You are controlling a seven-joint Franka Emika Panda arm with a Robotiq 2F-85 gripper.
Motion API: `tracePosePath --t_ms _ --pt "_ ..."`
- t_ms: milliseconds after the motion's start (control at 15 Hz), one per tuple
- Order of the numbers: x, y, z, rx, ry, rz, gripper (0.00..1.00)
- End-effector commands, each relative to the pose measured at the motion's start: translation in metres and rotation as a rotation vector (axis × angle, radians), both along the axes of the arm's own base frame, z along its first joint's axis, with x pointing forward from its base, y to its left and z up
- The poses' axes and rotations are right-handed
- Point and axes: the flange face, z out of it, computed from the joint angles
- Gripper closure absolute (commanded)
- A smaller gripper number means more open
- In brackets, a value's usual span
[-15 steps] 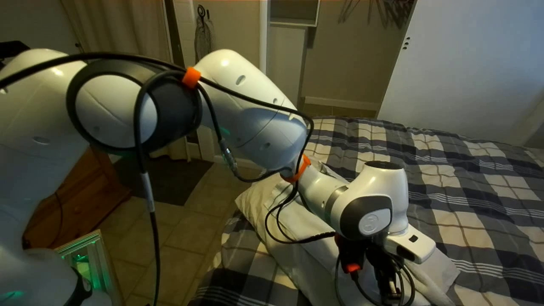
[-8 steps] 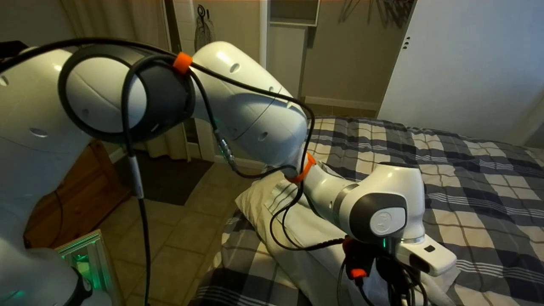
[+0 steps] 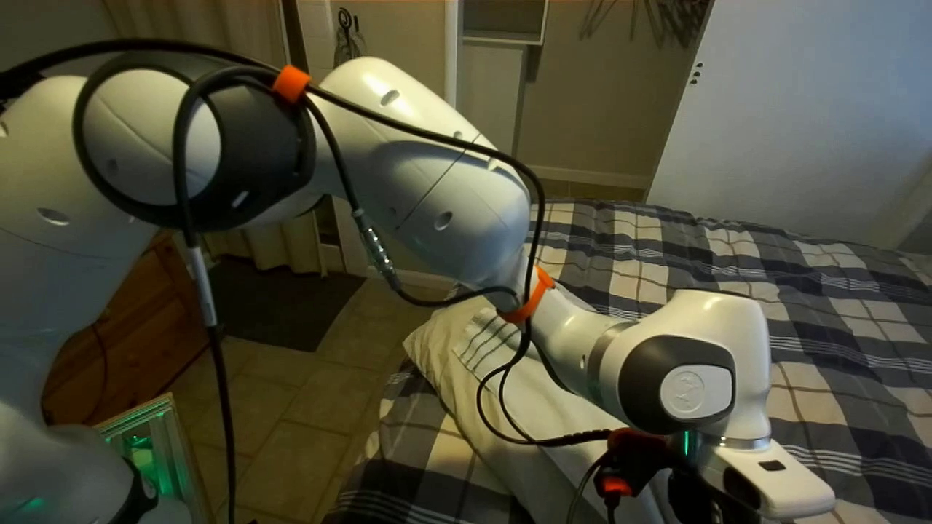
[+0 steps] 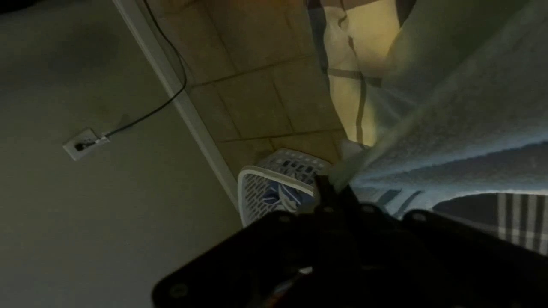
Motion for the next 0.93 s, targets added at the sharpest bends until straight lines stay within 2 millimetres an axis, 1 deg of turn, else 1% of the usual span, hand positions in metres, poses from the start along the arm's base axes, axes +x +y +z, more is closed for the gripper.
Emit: tracePosePath --t_ms 0,67,133,200,267,333,533,600,800,867 --pt "-0.014 0.003 0.002 -0.048 0.023 -0.078 0.99" --pt "-0.011 0.006 0.003 -0.062 0.005 -0.071 0.72" --pt "-0.005 0.013 0.006 -0.078 -0.004 -0.051 0.7" --pt "0.005 0.026 0.012 -0.095 -0.011 -0.022 0.65" --pt "0.014 0.037 0.017 -0.113 -0.009 0.007 0.59" --pt "0.025 0.052 0.024 -0.132 -0.007 0.041 0.5" --pt "0.062 0.115 0.042 -0.139 0.013 0.16 0.3" --pt "0.073 0.139 0.047 -0.125 0.016 0.207 0.22" --pt "0.095 0.205 0.055 -0.076 0.03 0.323 0.02" --pt "0.1 0.226 0.054 -0.045 0.03 0.367 0.0"
